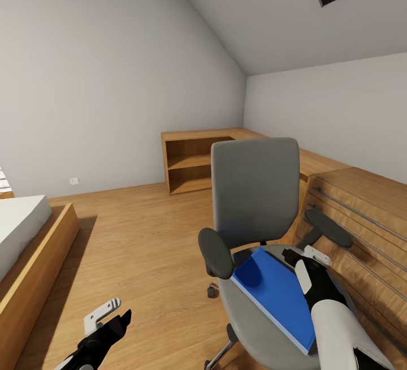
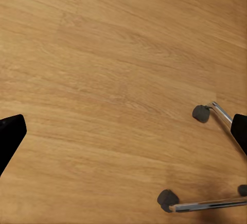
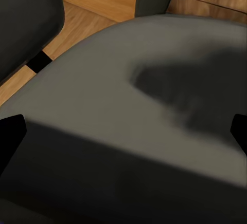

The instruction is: In the bedroom, organize the workspace by keeping the computer under the desk, ensuring the monitor is on the desk, placing the keyboard on the desk next to the monitor, placing the mouse on the desk next to the keyboard, moving the folder from the swivel chair onto the desk next to the mouse, stacking the notebook on top of the folder with the pen on top of the notebook, and positioning the swivel chair next to the desk.

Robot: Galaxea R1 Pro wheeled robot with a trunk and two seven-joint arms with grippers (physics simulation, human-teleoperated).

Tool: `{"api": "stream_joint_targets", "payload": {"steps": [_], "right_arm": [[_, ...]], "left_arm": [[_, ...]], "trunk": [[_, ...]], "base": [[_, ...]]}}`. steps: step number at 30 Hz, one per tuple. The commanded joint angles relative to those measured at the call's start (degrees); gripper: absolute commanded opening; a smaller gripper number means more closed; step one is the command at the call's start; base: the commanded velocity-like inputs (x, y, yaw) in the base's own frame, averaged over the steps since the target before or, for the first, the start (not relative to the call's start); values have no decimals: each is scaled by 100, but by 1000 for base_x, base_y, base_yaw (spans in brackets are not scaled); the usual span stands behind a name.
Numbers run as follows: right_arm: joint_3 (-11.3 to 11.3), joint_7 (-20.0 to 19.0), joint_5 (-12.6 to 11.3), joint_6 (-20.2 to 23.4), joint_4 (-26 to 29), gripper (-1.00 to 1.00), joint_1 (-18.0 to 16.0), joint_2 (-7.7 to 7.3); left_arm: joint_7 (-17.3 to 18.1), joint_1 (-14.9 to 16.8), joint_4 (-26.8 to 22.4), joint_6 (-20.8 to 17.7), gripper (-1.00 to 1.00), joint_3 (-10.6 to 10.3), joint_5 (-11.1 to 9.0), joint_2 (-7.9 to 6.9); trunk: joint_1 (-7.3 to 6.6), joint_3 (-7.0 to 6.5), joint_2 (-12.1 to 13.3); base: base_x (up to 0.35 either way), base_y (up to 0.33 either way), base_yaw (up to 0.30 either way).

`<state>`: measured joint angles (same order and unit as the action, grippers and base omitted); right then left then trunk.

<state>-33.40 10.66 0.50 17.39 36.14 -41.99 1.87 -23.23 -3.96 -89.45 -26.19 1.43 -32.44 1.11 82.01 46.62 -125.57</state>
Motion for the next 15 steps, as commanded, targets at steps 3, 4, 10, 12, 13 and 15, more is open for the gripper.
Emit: {"api": "stream_joint_targets", "payload": {"steps": [3,4,10,12,13,15], "right_arm": [[-19,6,8,34,5,100,-6,6],[-18,6,9,36,4,100,-5,6],[-8,32,17,53,-46,100,-9,12],[-2,66,18,62,-66,100,-9,13],[0,89,19,66,-75,100,-10,13],[3,147,19,71,-89,100,-10,16]], "left_arm": [[-38,0,-11,-17,100,6,-60,3],[-38,0,-11,-17,100,6,-60,3],[-45,0,-11,-16,100,5,-43,3],[-46,0,-11,-13,100,6,-36,3],[-47,0,-11,-12,100,4,-34,3],[-48,0,-11,-13,100,5,-31,4]], "trunk": [[0,5,-2],[0,5,-2],[0,5,-2],[0,5,-2],[0,5,-2],[0,5,-2]], "base": [[0,0,0],[0,0,0],[0,0,0],[0,0,0],[0,0,0],[0,0,0]]}}
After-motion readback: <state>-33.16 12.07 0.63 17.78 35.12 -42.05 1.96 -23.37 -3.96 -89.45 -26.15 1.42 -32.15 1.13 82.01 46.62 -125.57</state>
